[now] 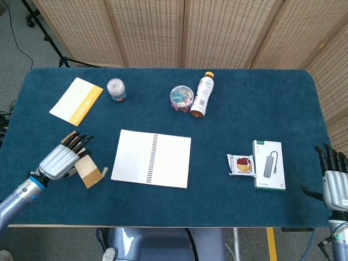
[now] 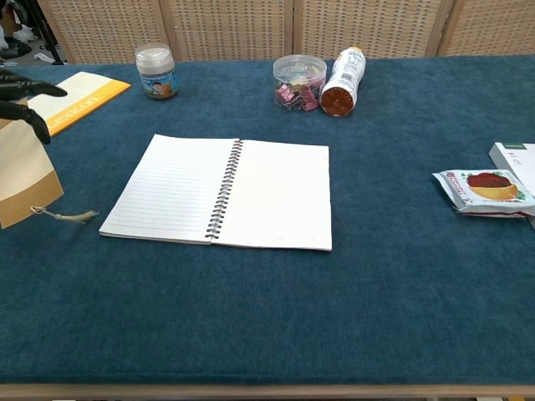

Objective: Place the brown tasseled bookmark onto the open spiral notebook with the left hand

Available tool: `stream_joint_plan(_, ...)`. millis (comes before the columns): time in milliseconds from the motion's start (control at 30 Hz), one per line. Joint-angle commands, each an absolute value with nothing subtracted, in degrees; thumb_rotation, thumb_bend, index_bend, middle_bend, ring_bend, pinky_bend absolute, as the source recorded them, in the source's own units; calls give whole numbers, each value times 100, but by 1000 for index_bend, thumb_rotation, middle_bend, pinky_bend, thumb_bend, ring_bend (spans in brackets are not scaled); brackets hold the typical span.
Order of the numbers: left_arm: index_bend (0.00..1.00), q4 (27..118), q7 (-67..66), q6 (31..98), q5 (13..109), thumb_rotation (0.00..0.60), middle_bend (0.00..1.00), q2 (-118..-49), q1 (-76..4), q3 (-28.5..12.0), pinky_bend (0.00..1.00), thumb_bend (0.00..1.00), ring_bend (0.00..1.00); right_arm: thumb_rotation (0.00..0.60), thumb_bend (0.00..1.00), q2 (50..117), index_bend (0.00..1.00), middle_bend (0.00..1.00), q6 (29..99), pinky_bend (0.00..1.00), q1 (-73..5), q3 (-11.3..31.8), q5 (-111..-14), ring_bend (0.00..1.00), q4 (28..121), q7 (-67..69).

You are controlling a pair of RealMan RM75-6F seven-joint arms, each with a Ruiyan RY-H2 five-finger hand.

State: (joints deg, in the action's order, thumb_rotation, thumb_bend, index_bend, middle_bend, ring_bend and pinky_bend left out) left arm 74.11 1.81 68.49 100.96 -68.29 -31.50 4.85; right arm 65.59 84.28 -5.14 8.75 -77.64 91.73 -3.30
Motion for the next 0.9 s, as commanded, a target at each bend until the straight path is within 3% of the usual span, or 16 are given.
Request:
stream_joint_plan(33,527,7975,-265,7381,10718,600,0,-6523,-3170,514,0,372,0,600,0,6555,0,0,8425,0,-513,876,-7759,0,9172,-324)
stream_joint_plan(200,533,8060,-473,7549,11190,600,0,-6623,-3352,487,0,371,0,600,0,6557,0,0,8406,0,-518,885,-7725,0,9162,-333)
stream_joint_plan(367,528,7820,-527,7187,11369,600,0,-7008,-3785,335,0,369,0,600,0,6571,0,0,8372,0,-534,901,-7671,0,9135,-365)
stream_joint_plan(600,530,6712,-149,6725,11663,600,0,-8239,-4751,59,0,365,0,600,0,6577,0,0,8265,0,-558,984,-7441,0,9030,-346)
stream_joint_plan(900,531,5498,297,6578,11892,600,0,-9216,-5547,152,0,358,0,600,0,6571,0,0,8130,0,-588,1090,-7167,0,8922,-296)
